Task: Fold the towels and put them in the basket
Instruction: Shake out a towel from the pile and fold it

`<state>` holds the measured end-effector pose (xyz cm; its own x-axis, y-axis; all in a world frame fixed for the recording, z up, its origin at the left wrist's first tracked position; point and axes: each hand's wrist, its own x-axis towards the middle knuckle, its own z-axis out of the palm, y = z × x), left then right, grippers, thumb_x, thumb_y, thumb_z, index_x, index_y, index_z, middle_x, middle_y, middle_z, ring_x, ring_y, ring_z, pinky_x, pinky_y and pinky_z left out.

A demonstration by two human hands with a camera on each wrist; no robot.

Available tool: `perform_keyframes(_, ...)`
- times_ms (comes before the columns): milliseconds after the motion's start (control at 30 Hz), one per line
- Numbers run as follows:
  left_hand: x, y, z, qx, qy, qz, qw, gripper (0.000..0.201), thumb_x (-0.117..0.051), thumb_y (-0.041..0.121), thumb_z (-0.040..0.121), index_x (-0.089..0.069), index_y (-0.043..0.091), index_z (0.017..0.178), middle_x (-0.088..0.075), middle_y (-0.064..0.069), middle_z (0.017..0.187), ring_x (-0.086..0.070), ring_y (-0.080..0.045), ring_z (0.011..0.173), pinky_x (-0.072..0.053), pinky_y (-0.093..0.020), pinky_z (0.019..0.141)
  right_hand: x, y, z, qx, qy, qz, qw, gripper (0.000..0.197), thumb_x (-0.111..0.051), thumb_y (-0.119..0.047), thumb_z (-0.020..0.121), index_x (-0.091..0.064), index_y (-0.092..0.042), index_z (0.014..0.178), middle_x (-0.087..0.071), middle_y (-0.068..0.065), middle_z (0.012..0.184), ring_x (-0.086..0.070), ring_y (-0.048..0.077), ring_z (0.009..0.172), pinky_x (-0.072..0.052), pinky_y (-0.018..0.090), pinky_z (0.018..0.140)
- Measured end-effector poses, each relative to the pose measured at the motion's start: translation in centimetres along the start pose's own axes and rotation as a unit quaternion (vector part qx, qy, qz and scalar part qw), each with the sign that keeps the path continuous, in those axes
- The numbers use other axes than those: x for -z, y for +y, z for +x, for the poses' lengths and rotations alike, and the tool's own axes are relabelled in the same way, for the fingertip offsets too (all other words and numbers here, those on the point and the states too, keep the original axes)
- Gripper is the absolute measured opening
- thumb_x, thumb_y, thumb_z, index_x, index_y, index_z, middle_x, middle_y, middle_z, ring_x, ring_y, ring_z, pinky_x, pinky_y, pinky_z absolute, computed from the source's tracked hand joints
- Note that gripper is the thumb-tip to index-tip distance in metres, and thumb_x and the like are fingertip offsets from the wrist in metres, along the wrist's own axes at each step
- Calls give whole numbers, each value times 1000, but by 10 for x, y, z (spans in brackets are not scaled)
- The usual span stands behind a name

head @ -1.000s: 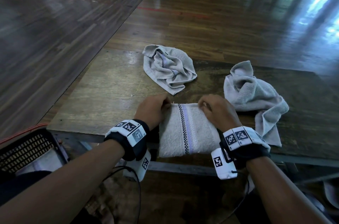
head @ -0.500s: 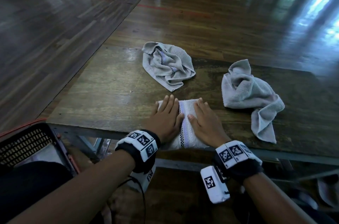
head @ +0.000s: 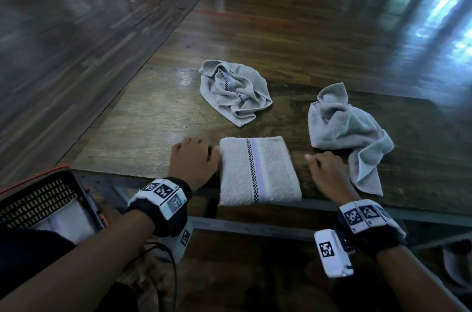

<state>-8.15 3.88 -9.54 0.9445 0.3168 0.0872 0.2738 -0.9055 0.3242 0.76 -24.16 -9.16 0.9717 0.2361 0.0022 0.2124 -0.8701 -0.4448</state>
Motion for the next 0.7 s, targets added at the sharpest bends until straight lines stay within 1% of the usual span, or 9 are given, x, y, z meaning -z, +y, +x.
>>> perform_keyframes(67, 4, -2, -3, 18, -42, -32, 998, 41, -38, 49, 90, -49, 17, 66, -59, 1, 74, -57, -24, 82, -39, -41, 84, 4, -1, -2, -17, -40, 35, 998, 49, -38, -49, 94, -71, -17, 76, -68, 7, 86, -59, 27, 92, -42, 51, 92)
perform_keyframes(133, 3, 0, -3, 48, -98, -74, 991, 48, -44, 60, 84, -53, 18, 63, -59, 4, 65, -58, -18, 68, -45, -34, 72, 4, -9, -3, -27, -83, 83, 993, 53, -41, -58, 90, -68, -25, 58, -62, -6, 61, -56, 18, 72, -41, 44, 87)
perform_keyframes(200, 0, 5, -1, 54, -130, -100, 985, 46, -51, 59, 80, -56, 18, 61, -60, 4, 61, -57, -14, 63, -42, -28, 58, -1, -21, -3, -27, -117, 115, 986, 54, -48, -63, 84, -62, -25, 47, -54, -9, 48, -48, 12, 61, -35, 41, 78)
perform_keyframes(333, 0, 19, 4, 53, -168, -141, 974, 40, -56, 42, 85, -47, 19, 54, -50, 5, 54, -48, -11, 53, -31, -26, 48, -9, -33, -1, -39, -144, 143, 978, 46, -58, -57, 81, -68, -12, 74, -69, -1, 74, -63, 16, 74, -47, 41, 80)
perform_keyframes(433, 2, 30, 12, 100, -141, -272, 947, 38, -59, 33, 85, -44, 18, 53, -44, 5, 49, -44, -12, 49, -30, -25, 47, -7, -30, -2, -59, -142, 224, 962, 34, -61, -51, 82, -66, -18, 90, -70, -5, 87, -66, 11, 80, -51, 33, 71)
perform_keyframes(500, 2, 36, 14, 149, -135, -379, 903, 29, -60, 29, 86, -48, 18, 61, -52, 4, 56, -50, -14, 57, -36, -25, 51, -2, -24, -5, -74, -141, 291, 943, 30, -63, -46, 82, -65, -20, 96, -71, -5, 89, -68, 8, 80, -51, 26, 68)
perform_keyframes(567, 4, 40, 12, 185, -159, -436, 866, 14, -61, 26, 87, -56, 18, 77, -62, -1, 76, -59, -18, 74, -45, -29, 62, 4, -18, -9, -88, -163, 351, 918, 26, -64, -37, 84, -63, -19, 101, -73, -4, 91, -70, 6, 83, -53, 21, 66)
perform_keyframes(633, 10, 42, 5, 190, -183, -452, 852, 11, -61, 20, 87, -62, 12, 93, -66, -8, 92, -62, -25, 86, -50, -34, 72, 11, -15, -18, -107, -184, 394, 894, 28, -63, -24, 86, -59, -17, 112, -73, -1, 100, -69, 11, 92, -55, 28, 77)
perform_keyframes(700, 22, 45, -5, 181, -194, -479, 837, 18, -61, 12, 86, -63, 2, 100, -65, -14, 93, -61, -29, 83, -49, -36, 71, 19, -14, -31, -128, -179, 437, 872, 39, -62, -11, 85, -53, -13, 123, -70, 7, 108, -66, 19, 102, -53, 34, 85)
